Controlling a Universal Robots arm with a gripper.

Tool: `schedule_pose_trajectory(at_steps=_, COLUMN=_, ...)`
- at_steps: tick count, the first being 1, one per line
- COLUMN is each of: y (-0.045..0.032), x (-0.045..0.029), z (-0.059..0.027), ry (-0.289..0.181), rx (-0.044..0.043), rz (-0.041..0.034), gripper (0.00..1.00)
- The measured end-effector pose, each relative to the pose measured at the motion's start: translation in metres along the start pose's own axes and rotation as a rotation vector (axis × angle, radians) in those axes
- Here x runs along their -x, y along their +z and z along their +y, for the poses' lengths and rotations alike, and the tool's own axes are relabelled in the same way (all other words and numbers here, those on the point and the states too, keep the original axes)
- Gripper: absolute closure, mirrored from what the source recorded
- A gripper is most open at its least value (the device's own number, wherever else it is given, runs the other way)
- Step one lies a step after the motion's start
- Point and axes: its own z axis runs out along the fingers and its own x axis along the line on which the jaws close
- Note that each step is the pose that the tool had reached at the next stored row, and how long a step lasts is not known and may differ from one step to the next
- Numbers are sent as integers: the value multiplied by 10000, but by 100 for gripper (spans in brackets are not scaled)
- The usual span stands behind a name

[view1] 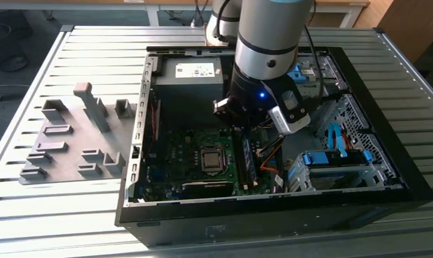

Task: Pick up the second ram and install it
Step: 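Insert the second ram into the second slot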

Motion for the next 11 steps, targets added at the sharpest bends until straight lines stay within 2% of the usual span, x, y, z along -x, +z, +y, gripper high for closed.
schedule_pose_trajectory(at_steps=4, y=68, x=1, z=-1, ry=3, rx=-1, rz=10, gripper=86)
schedule_pose_trajectory(at_steps=11, y=87, x=1, z=-29, ry=28, rx=-5, rz=51, gripper=86)
